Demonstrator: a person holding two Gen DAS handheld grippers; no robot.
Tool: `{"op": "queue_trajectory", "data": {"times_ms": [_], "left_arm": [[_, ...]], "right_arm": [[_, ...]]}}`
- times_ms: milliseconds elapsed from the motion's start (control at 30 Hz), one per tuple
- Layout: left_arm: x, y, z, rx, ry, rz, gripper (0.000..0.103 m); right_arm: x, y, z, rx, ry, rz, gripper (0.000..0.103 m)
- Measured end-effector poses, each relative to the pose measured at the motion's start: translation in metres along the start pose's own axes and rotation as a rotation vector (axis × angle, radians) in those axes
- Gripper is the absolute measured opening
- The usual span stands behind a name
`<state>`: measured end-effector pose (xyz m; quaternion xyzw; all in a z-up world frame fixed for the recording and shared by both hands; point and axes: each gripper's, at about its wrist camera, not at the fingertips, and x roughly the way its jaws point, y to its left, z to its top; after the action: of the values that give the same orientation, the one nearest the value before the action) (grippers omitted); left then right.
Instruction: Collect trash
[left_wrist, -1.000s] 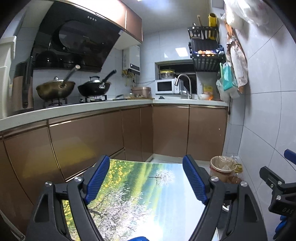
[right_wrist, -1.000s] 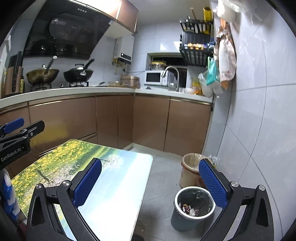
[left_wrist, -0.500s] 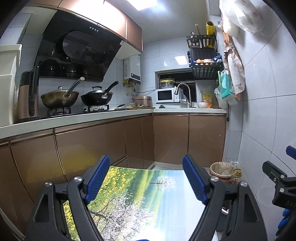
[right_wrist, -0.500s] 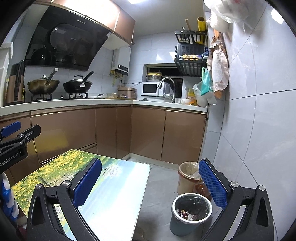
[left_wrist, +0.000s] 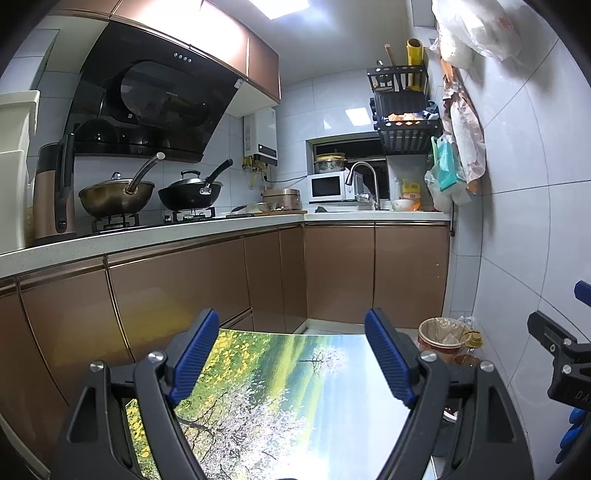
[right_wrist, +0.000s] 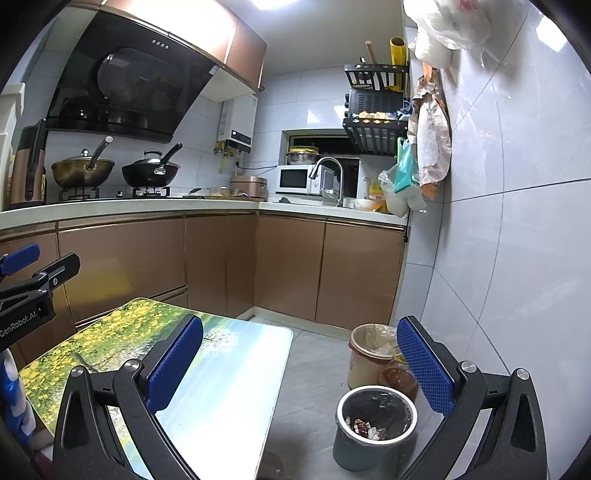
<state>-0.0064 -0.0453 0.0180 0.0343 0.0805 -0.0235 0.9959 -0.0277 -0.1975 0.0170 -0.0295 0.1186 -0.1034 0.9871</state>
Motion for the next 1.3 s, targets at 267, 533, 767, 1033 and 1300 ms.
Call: {"op": "queue_trajectory", "data": {"times_ms": [267,533,767,1033,1300], "left_arm": [[0.010,-0.006,-0.008,0.012,0.030,-0.010,0.080],[0.018,-0.015,-0.012,0.022,0.051,-0.029,0.080],[0.029,-0.018,-0.018,0.025,0.073,-0.037,0.080],[0.033,-0.018,-0.019,0.019,0.069,-0.038,0.080],[0.037,-0.014,-0.020,0.008,0.066,-0.025,0.080]], "right_arm": [[0.004,-0.001,-0.003,-0.011,0.010,-0.037,0.103],[0.013,-0.008,-0.007,-0.007,0.024,-0.046,0.103],[0.020,-0.010,-0.011,0.002,0.036,-0.041,0.103],[0.027,-0.011,-0.013,0.004,0.045,-0.043,0.103],[0.033,-0.012,-0.016,0.006,0.058,-0.038,0.103]]}}
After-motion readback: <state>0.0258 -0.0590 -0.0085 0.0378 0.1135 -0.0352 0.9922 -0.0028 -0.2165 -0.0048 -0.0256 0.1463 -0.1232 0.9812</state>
